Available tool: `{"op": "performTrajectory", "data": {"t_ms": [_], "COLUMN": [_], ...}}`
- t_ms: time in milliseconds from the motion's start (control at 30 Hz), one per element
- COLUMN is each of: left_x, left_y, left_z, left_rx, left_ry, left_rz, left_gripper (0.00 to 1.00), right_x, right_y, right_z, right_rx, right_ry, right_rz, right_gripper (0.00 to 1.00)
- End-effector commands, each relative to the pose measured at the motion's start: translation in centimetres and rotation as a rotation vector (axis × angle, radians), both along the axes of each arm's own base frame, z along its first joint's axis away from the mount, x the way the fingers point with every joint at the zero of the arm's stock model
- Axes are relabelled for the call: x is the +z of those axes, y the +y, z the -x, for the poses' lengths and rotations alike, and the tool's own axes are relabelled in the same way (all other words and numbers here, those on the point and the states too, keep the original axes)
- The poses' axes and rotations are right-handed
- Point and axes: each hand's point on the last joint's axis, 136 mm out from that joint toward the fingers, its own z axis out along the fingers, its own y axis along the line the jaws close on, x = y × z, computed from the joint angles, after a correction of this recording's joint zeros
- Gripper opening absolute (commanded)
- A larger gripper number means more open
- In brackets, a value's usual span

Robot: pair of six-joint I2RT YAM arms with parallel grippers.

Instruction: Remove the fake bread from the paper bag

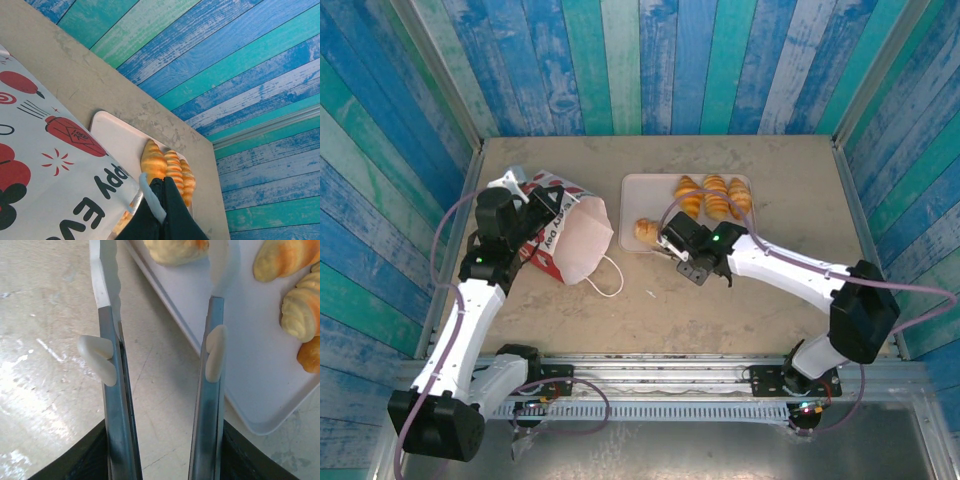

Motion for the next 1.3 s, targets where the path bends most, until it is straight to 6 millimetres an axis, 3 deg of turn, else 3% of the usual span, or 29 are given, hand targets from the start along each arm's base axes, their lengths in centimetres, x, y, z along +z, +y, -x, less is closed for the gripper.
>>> {"op": "performTrajectory", "data": {"t_ms": [0,300,433,567,800,933,1067,1267], "left_x": [0.2,0.3,0.5,0.5,0.4,0.3,0.4,0.2], "left_y": [-0.2,-0.3,-0.3,-0.2,-0.1,-0.2,-0.1,-0.2], "left_z": [0.2,0.1,0.2,0.3,0.3,0.2,0.3,0.2], "left_rx": [-0.009,-0.013,-0.013,-0.008,-0.005,-0.009,-0.007,-0.012], "left_ry": [-0.018,-0.024,-0.028,-0.031,-0.028,-0.024,-0.027,-0.024], "left_rz": [0.007,0.01,0.012,0.011,0.007,0.011,0.009,0.011], "left_gripper": [0.0,0.0,0.0,0.0,0.0,0.0,0.0,0.0], "right_x": [2.5,5.3,4.6,2.9,1.4,1.2,1.5,2.8], "right_y": [0.6,3.9,5.7,6.1,5.5,4.7,2.9,-0.7], "right_z": [0.6,-0.2,-1.0,-2.1,-3.2,-3.0,-2.8,-3.0], "right_rx": [0.016,-0.076,-0.157,-0.197,-0.187,-0.149,-0.105,-0.064], "right_ry": [-0.006,0.083,0.163,0.199,0.179,0.185,0.17,0.159], "right_rz": [-0.066,-0.218,-0.225,-0.138,-0.019,0.03,0.077,0.09], "right_gripper": [0.5,0.52,0.54,0.55,0.56,0.46,0.39,0.38]}}
